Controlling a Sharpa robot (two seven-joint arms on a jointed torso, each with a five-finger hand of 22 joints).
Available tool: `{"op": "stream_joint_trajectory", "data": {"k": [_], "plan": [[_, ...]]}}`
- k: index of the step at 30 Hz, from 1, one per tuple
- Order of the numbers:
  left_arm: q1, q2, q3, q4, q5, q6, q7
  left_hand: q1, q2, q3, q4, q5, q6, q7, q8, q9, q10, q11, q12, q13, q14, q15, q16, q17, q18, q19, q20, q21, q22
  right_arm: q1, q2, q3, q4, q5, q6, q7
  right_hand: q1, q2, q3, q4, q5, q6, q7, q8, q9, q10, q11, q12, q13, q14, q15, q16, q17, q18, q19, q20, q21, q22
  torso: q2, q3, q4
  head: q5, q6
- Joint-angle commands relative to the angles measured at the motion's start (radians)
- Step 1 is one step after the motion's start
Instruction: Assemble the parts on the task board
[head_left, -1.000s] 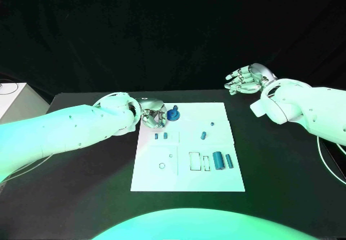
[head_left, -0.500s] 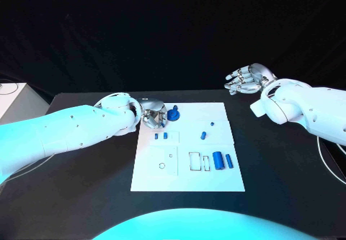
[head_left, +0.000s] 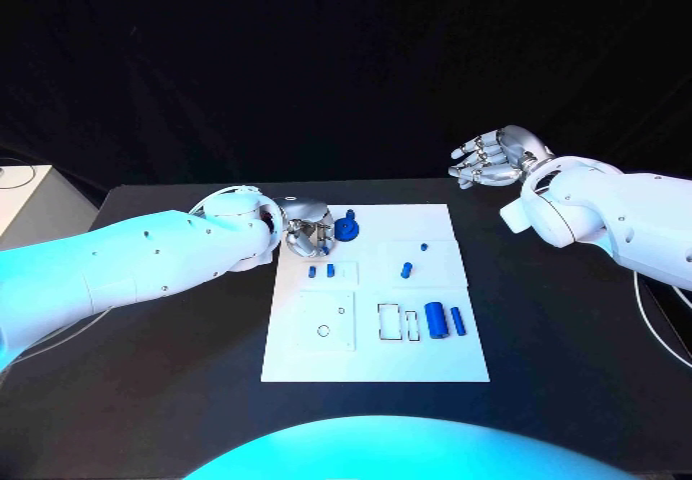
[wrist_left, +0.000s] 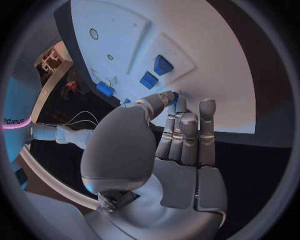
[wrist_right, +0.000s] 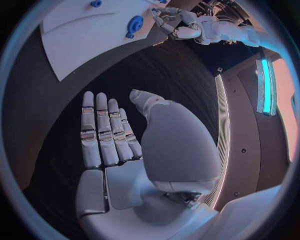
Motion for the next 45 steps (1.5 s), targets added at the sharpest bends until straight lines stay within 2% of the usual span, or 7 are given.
{"op": "stream_joint_trajectory", "data": {"k": [1,9,22,28,34,45], "plan": [[-0.004,0.003,-0.004,-0.002,0.003,0.031,0.007,-0.009,0.003,-0.005,0.001,-0.006,0.007,-0.001,0.003,0.001,0.005,0.000,-0.004,-0.001,0.000,0.002,0.002,-0.002,-0.005,-0.002,0.001,-0.007,-0.001,0.000,0.000,0.000,0.001,0.000,0.005,0.003,-0.009,0.002,0.002,-0.006,0.005,0.006,0.032,-0.005,-0.001,0.006,0.000,-0.005,-0.001,0.008,0.000,-0.004,-0.001,0.013,0.001,0.001,0.001,-0.001,0.000,0.0002,0.0001,0.001,0.000],[-0.007,0.004,-0.011,-0.006,0.004,0.041,0.006,-0.009,0.004,-0.005,0.001,-0.006,0.008,-0.001,0.002,0.001,0.006,0.000,-0.006,-0.001,-0.001,0.002,0.001,-0.004,-0.005,-0.003,0.001,-0.008,-0.002,0.000,0.000,0.000,0.000,0.000,0.006,0.003,-0.009,0.002,0.002,-0.006,0.005,0.006,0.032,-0.005,-0.001,0.006,0.000,-0.005,-0.001,0.008,0.000,-0.004,-0.001,0.013,0.001,0.001,0.001,-0.001,0.000,0.0002,0.0005,0.000,-0.001],[-0.010,-0.001,-0.012,-0.002,0.020,0.021,0.011,-0.015,-0.003,-0.009,0.001,-0.007,-0.009,0.006,-0.018,0.001,-0.016,0.013,-0.035,-0.003,-0.016,0.012,-0.002,-0.021,-0.002,-0.020,0.006,-0.026,-0.018,-0.001,0.000,0.000,-0.001,0.000,0.006,0.004,-0.009,0.002,0.002,-0.006,0.005,0.006,0.032,-0.005,-0.001,0.006,0.000,-0.005,-0.001,0.008,0.000,-0.004,-0.001,0.013,0.001,0.001,0.001,-0.001,0.000,-0.0006,0.0005,-0.001,-0.001],[-0.010,-0.004,-0.012,-0.001,0.027,0.008,0.011,-0.020,-0.008,-0.008,0.001,-0.006,-0.062,0.014,-0.062,-0.011,-0.024,0.018,-0.045,0.005,-0.018,0.018,0.004,-0.019,-0.001,-0.019,0.014,-0.029,-0.018,-0.002,0.001,0.000,-0.003,0.000,0.007,0.003,-0.009,0.002,0.002,-0.006,0.005,0.006,0.032,-0.005,-0.001,0.006,0.000,-0.005,-0.001,0.008,0.000,-0.004,-0.001,0.013,0.001,0.001,0.001,-0.001,0.000,-0.0004,0.0008,-0.001,-0.001],[-0.010,-0.005,-0.012,-0.002,0.031,-0.001,0.007,-0.026,-0.016,-0.008,0.004,-0.006,-0.099,0.016,-0.089,-0.018,-0.029,0.021,-0.049,0.011,-0.018,0.020,0.009,-0.019,-0.001,-0.017,0.016,-0.033,-0.019,-0.004,0.001,0.000,-0.004,0.000,0.008,0.003,-0.011,0.002,0.002,-0.007,0.004,0.006,0.032,-0.006,-0.002,0.006,0.001,-0.006,-0.001,0.009,0.000,-0.005,-0.002,0.013,0.001,0.001,0.001,-0.004,0.000,-0.0005,0.0007,-0.001,-0.002],[-0.010,-0.008,-0.012,-0.001,0.032,-0.009,0.000,-0.032,-0.017,-0.009,0.009,-0.006,-0.116,0.021,-0.101,-0.022,-0.028,0.022,-0.049,0.014,-0.017,0.021,0.010,-0.019,-0.001,-0.016,0.017,-0.034,-0.019,-0.005,0.001,0.000,-0.005,0.000,0.007,0.003,-0.011,0.002,0.002,-0.007,0.004,0.006,0.032,-0.006,-0.002,0.006,0.001,-0.007,-0.001,0.009,0.000,-0.005,-0.003,0.013,0.001,0.001,0.001,-0.004,0.000,-0.0006,0.0002,0.000,-0.002]]}}
